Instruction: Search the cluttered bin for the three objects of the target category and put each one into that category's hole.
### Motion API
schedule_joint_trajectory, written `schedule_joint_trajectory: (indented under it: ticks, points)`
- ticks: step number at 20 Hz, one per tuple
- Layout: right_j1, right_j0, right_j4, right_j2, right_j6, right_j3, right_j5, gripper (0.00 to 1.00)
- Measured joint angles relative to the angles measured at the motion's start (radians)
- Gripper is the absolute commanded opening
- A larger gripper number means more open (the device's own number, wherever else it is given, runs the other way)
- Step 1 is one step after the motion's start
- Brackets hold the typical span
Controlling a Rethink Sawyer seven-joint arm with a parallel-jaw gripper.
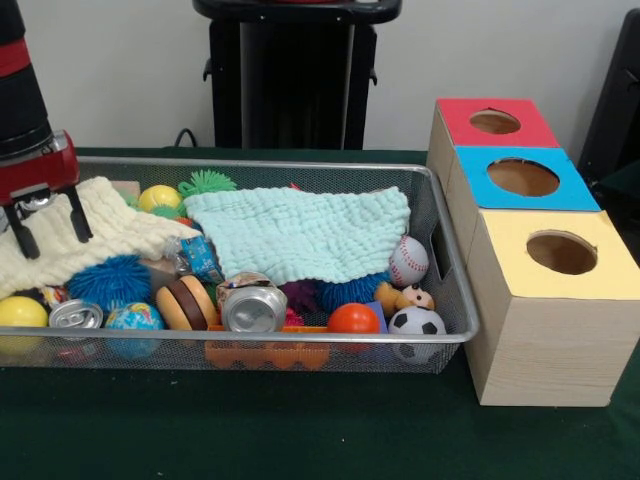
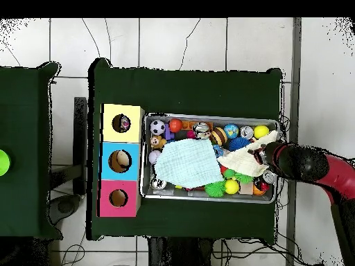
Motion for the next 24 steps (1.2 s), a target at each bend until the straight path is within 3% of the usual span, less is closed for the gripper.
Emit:
schedule_joint_trajectory:
  ticks: [12,24]
  points:
    - [0.012,0.003,0.001,0.0,0.0,0.009,-0.018,1.0]
    - [0.08,0.014,-0.029,0.0,0.0,0.013,-0.172,1.0]
